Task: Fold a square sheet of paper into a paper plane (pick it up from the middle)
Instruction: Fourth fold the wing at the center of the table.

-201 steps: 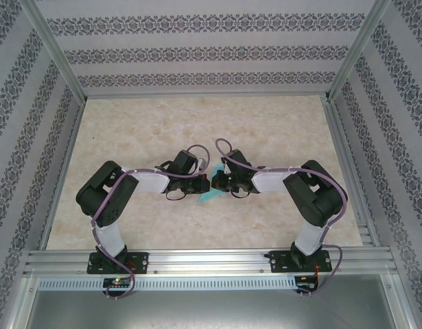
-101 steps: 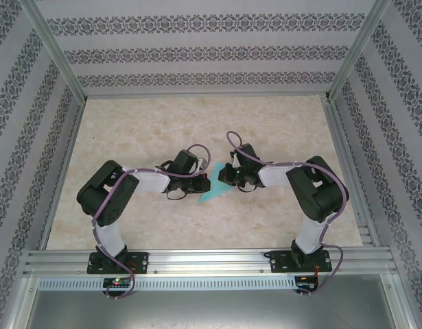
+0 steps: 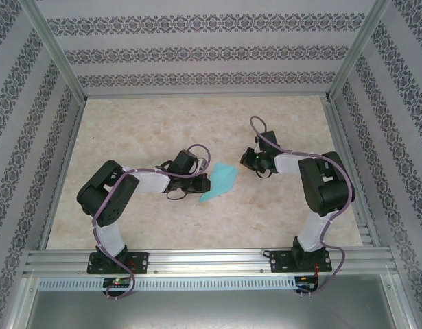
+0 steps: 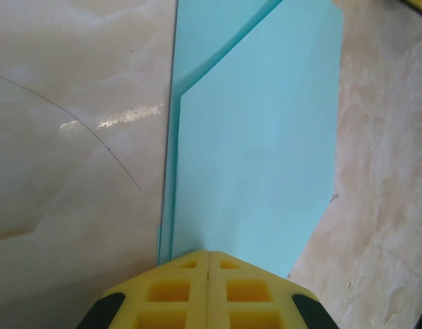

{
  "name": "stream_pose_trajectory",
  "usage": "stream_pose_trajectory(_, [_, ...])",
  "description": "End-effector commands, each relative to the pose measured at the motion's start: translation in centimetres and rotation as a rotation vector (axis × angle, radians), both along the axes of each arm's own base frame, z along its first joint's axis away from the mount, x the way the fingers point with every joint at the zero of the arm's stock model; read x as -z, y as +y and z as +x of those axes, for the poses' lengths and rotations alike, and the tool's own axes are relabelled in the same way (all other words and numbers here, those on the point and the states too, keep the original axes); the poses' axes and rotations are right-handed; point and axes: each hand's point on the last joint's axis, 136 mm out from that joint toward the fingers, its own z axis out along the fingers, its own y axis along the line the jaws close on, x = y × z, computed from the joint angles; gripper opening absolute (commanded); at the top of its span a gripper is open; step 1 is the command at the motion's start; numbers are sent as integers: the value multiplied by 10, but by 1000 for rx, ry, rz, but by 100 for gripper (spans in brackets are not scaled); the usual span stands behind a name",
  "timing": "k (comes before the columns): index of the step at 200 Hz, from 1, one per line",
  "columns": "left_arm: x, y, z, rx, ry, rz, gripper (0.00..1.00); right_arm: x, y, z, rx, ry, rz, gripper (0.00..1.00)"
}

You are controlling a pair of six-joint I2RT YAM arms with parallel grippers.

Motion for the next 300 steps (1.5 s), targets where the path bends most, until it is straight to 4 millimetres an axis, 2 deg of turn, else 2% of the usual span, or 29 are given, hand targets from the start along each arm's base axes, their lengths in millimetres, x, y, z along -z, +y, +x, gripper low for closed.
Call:
stream_pose_trajectory(1, [57, 41, -45, 6, 187, 215, 0, -34, 10, 1, -44, -91, -15, 0])
stream_pose_trajectory(18, [57, 41, -45, 6, 187, 214, 0, -44, 26, -11, -77, -110, 1, 0])
stream_pose_trajectory(32, [56, 40, -44, 8, 185, 212, 0, -41, 43, -24, -114, -97, 18, 0])
stream_pose_trajectory(64, [57, 39, -44, 8, 185, 212, 0, -22, 85, -50, -200, -41, 70, 0])
stream_pose_trajectory(95, [56, 39, -43, 12, 185, 212, 0, -2, 101, -59, -246, 9, 95, 0])
stream_pose_trajectory(122, [56, 40, -44, 18, 184, 218, 0, 15, 88, -55, -218, 42, 55, 0])
stream_pose_trajectory(155, [57, 41, -45, 20, 184, 221, 0, 34, 35, -34, -56, 74, -53, 0])
stream_pose_trajectory(173, [56, 40, -45, 20, 182, 214, 0, 38, 9, -24, 18, 86, -100, 0])
stream_pose_trajectory(200, [55, 39, -44, 18, 177, 204, 0, 25, -9, -7, 63, 62, -117, 0])
stream_pose_trajectory(227, [55, 39, -45, 20, 178, 203, 0, -8, -1, 1, 42, 2, -73, 0])
stream_pose_trajectory(246, [52, 37, -44, 22, 172, 194, 0, -46, 21, -9, 6, -77, 28, 2])
stream_pose_trajectory(259, [49, 34, -42, 27, 171, 182, 0, -63, 38, -23, -24, -110, 62, 3])
stream_pose_trajectory(278, [46, 32, -40, 29, 165, 176, 0, -67, 64, -44, -69, -98, 110, 2])
stream_pose_trajectory(300, [43, 30, -38, 27, 157, 169, 0, -56, 93, -63, -115, -50, 152, 0])
